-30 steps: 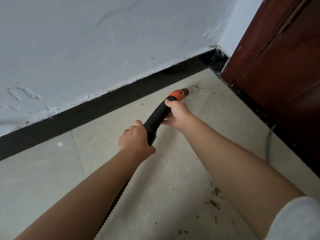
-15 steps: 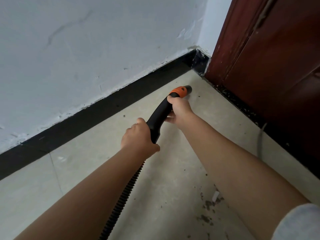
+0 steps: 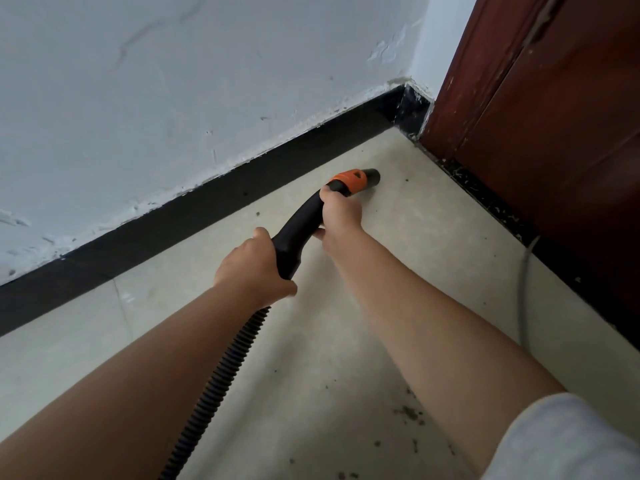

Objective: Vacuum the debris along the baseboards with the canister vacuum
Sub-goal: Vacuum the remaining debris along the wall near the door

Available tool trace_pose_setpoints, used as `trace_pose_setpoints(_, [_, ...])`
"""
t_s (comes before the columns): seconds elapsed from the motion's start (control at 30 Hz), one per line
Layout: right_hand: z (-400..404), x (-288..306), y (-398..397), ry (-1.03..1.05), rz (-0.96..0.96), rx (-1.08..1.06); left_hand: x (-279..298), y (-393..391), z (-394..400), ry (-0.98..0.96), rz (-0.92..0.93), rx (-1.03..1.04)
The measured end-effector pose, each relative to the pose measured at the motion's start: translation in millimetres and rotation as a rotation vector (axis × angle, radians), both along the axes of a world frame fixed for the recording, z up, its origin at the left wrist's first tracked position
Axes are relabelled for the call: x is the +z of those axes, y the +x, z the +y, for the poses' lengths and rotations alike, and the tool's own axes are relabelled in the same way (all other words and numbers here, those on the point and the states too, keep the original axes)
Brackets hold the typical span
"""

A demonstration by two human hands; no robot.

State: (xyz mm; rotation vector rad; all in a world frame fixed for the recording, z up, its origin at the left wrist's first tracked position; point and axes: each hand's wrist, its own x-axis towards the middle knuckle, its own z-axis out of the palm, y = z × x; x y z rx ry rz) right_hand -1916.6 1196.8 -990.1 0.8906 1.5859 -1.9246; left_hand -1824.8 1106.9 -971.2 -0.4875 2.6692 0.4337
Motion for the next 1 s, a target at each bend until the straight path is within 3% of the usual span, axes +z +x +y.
trace_pose_setpoints(0.23, [-35,13,37,-0.019,0.041,0.109,1,41,-50,0.019,0.049,0.031])
trace_pose_setpoints(0.57, [-85,13,100,0.003,-0.057,0.203,-10,108,-114,0.042,0.017,0.018])
trace_pose_setpoints(1.0, [-33,-2,88,-0.054,-0.001,0.231,-9,99,-52,-0.025,0.017,-0.009])
